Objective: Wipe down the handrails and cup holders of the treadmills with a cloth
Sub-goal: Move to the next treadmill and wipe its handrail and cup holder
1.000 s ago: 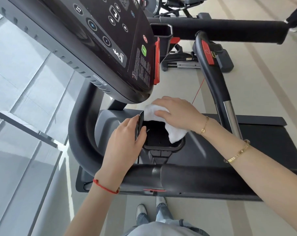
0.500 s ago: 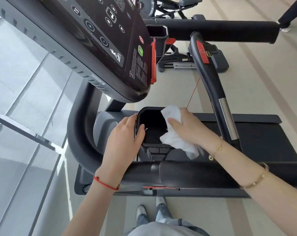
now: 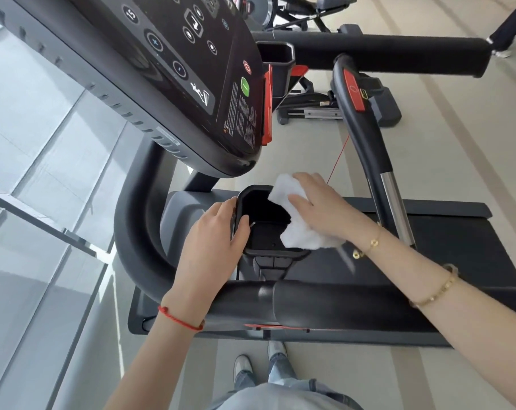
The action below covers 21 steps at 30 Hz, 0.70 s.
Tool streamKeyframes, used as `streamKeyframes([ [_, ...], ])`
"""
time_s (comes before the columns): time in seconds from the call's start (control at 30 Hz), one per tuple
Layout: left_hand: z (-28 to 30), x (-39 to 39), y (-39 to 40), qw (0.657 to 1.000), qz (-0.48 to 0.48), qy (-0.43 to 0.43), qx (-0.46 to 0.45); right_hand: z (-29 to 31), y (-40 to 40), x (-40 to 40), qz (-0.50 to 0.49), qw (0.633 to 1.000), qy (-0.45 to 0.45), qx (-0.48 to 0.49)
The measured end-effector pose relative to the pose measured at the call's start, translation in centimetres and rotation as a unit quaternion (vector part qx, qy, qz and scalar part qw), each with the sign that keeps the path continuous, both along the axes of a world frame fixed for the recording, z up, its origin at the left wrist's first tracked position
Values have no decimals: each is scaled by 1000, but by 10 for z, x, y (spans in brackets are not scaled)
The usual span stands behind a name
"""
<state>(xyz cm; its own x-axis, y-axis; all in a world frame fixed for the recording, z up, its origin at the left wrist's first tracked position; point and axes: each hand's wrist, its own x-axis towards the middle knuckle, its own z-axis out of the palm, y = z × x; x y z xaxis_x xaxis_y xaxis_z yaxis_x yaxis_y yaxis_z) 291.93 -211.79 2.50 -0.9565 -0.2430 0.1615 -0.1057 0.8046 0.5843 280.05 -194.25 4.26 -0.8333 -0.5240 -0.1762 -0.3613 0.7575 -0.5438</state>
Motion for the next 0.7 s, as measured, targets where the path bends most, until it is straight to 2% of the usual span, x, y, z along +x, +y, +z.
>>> streamKeyframes([
  [0.13,2,1,1,1000,5,-1,-1,12,-18,-34,189,981,15,39],
  [0.2,2,0,2,1000,7,0,1,10,-26,-37,226,972,49,52],
  [0.37,1,0,2,1000,14,-2,1,6,-35,-28,226,966,115,44],
  [0.57,3,1,2,1000,11,-9,0,-2,1,-28,155,987,30,16],
  [0.7,3,1,2,1000,15,0,-3,3,-22,-36,196,979,47,36],
])
